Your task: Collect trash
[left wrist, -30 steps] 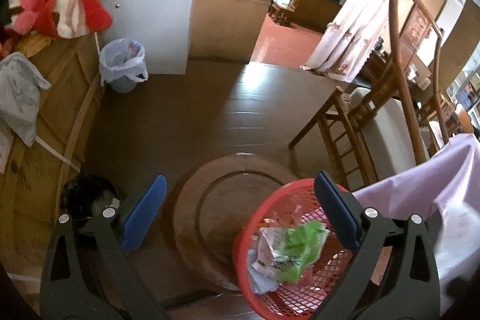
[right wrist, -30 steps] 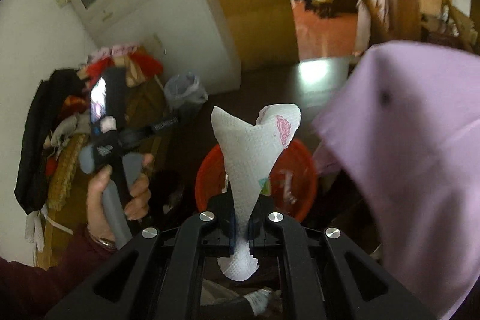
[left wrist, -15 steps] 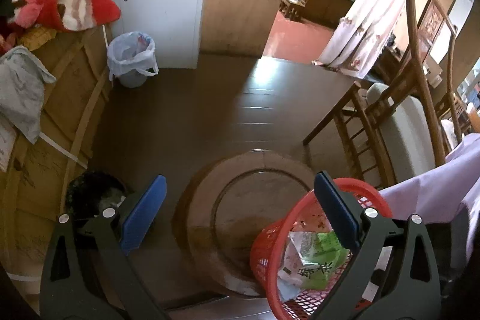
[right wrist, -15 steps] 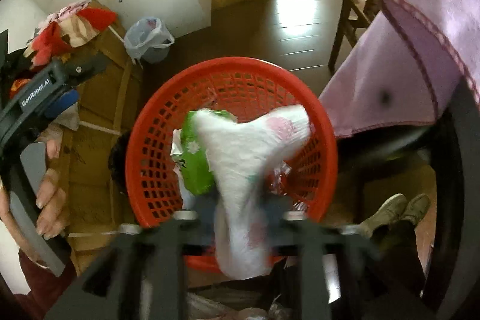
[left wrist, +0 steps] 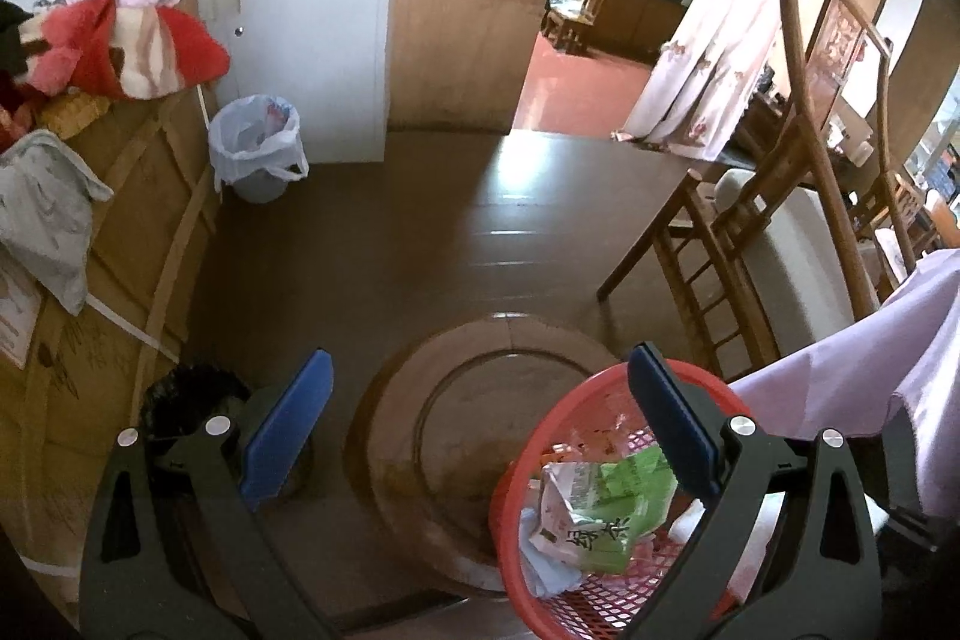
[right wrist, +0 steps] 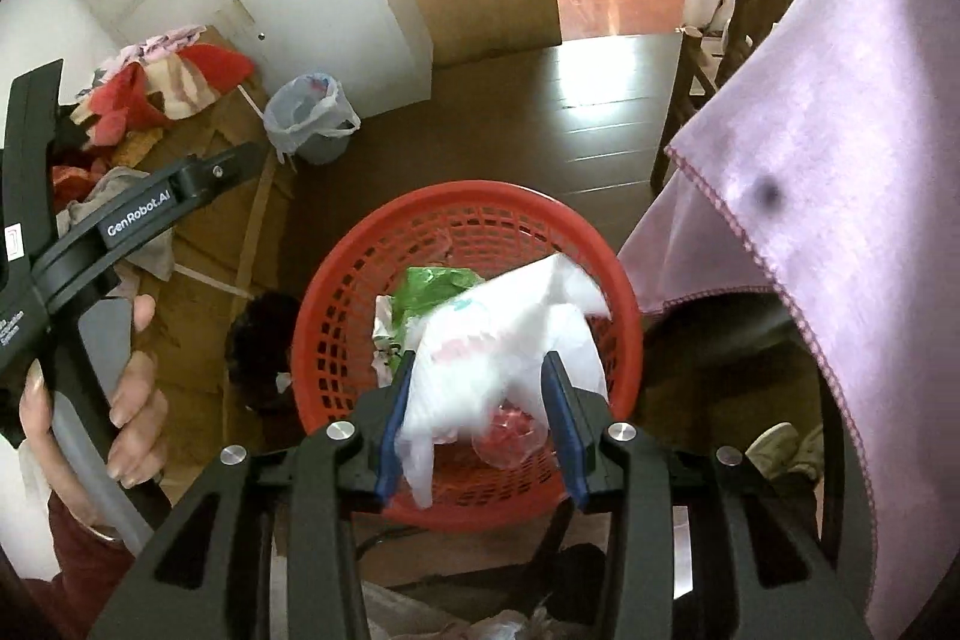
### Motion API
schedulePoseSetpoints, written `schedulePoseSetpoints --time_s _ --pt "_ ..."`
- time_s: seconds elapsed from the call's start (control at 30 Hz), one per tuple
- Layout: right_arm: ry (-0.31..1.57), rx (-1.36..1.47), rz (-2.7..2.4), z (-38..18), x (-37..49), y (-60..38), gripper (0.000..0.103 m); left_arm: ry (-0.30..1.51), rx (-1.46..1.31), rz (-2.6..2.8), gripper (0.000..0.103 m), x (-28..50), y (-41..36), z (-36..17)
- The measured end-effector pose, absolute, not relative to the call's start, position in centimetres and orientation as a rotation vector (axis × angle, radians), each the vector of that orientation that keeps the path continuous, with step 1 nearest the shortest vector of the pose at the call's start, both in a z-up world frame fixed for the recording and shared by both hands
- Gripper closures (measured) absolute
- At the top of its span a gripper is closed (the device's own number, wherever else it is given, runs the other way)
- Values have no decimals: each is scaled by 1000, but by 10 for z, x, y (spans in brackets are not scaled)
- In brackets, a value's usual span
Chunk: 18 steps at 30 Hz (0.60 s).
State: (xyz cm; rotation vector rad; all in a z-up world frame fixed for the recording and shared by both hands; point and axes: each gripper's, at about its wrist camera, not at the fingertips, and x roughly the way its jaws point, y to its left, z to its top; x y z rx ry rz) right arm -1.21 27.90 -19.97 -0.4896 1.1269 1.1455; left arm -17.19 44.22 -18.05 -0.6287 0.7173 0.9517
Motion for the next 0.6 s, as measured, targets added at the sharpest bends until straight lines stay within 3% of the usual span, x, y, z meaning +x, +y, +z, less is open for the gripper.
schedulePoseSetpoints --time_s 0.1,0.6 --pt "1112 -468 1151 -190 -12 274 54 705 -621 951 8 -172 440 -174" --pt "926 -433 1182 -107 -16 242 55 665 -505 927 8 -158 404 -128"
